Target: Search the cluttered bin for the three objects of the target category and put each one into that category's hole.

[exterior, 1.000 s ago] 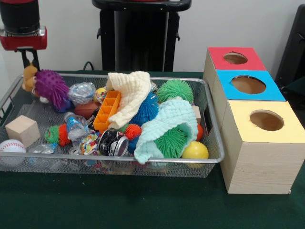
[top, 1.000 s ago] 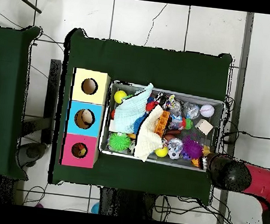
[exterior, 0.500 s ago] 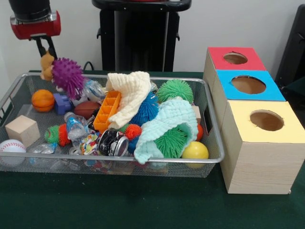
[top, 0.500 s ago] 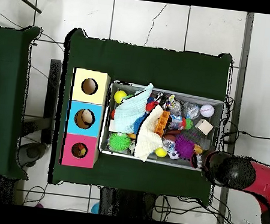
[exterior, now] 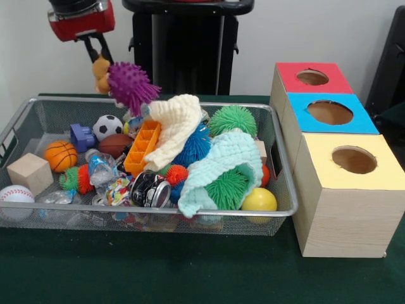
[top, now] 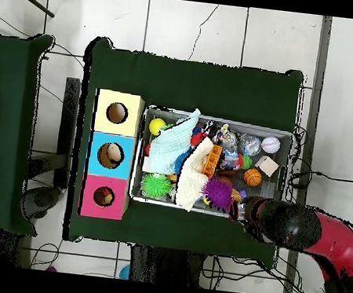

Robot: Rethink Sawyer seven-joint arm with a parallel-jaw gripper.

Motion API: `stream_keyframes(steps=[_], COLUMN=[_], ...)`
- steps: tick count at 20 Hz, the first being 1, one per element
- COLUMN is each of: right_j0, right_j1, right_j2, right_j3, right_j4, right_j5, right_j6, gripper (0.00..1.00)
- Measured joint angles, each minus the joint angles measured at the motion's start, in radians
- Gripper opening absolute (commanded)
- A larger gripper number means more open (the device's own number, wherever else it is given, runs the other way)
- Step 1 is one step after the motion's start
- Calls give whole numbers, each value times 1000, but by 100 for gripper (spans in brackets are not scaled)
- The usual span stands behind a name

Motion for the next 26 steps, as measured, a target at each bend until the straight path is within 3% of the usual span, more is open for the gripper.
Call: stream_keyframes(steps=[6,12,19,26], right_j0=[31,93,149,178], right_j1=[-22,-40,-50,-75], right_j2=[1,1,1,-4], right_j3=[62,122,160,168], right_j4=[53,111,156,188], right_j5=[-32,-133,-200,-206], right_j6=[0,0,0,0], gripper=[0,0,0,0])
